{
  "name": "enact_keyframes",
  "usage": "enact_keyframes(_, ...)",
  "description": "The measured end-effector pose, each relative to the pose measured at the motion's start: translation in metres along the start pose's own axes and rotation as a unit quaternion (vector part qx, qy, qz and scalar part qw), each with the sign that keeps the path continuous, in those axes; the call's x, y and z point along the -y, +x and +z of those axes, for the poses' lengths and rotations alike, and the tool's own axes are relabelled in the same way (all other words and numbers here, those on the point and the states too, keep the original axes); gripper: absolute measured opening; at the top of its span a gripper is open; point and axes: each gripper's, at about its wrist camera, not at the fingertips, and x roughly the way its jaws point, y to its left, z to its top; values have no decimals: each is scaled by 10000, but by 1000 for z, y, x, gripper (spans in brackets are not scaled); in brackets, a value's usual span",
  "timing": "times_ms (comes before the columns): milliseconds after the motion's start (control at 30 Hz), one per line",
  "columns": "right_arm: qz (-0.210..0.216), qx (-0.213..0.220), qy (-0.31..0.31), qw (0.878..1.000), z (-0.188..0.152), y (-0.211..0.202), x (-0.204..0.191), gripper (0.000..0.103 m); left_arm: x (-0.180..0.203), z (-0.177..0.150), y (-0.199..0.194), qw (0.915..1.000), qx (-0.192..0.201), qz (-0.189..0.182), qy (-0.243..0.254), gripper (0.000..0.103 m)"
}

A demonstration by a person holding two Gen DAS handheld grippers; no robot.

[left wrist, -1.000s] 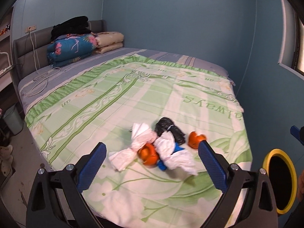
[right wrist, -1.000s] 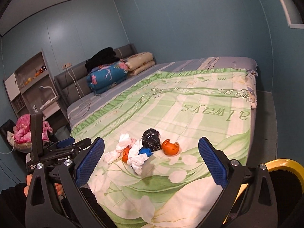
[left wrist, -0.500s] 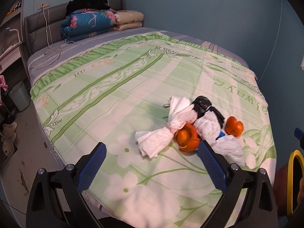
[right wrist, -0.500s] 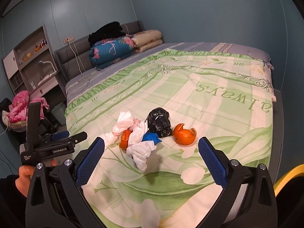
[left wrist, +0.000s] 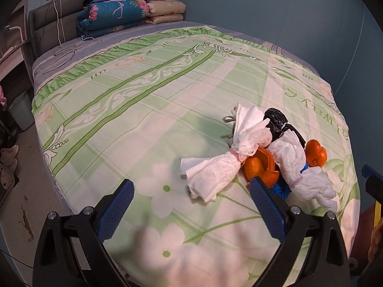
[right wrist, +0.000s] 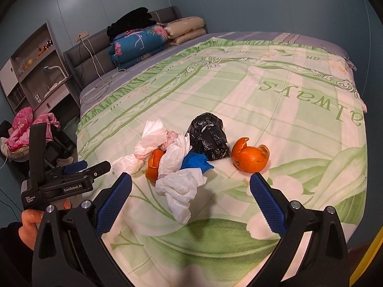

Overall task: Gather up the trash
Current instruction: 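Move both open tools back over the tissue pile on the bed, then grasp a white tissue with the left tool while the right tool grasps another tissue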

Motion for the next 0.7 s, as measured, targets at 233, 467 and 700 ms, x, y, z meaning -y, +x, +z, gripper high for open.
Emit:
enact_keyframes(233,-44,-213,112,9997,-4,22,3,95,4,13,17,9998,-36,-34,205,94)
enact_keyframes(467,-33,-373,139,9992,-5,37,4,93,9,21,39,9991,-205,-65,371,93)
enact_keyframes(700,-24,-600,71,9982,-6,53,0,84,11,20,62,9979,-492,-297,311,79)
